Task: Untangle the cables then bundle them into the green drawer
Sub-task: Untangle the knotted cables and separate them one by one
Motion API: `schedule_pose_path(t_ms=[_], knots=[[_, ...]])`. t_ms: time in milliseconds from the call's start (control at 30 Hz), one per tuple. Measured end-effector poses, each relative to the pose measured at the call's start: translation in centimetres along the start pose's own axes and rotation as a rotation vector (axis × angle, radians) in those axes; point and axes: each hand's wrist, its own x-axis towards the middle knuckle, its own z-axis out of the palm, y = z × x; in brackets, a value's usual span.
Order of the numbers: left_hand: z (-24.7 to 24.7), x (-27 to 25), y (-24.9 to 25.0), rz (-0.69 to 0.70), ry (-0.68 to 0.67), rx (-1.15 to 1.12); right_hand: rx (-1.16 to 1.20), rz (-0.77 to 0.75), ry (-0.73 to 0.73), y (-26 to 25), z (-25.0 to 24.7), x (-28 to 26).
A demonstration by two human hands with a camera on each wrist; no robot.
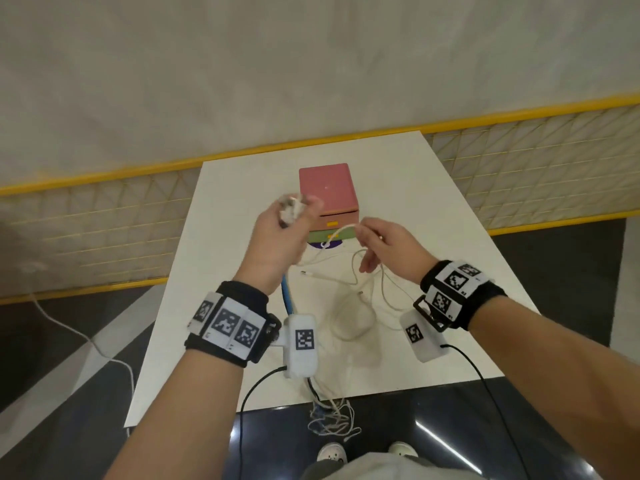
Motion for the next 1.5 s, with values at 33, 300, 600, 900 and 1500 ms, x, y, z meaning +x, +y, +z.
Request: schedule_pose_path(t_ms=[33,300,600,900,1500], knots=[[0.3,-0.1,-0.3,-0.032,-0.064,0.125,0.005,-0.038,0.003,-1.0,-0.2,0.6],[-1.7,1.3,-0.2,-0.053,0.287,0.062,-0.049,-0.028,-0.058,-1.2,-2.3,1.8],[1.6,1.3,-0.4,0.185,-0.028,0.54,-0.172,-0.113,-0.126,-2.5,-1.1,2.9],[-3.0,2.8,0.1,0.189,0.515,0.32,-0.196,0.017,-0.078,1.9,-3.6,1.8],[-1.6,2.3,0.2,0.261,0.424,0.491,-0.291,-0.069,-0.062,0.7,-3.6,3.8]])
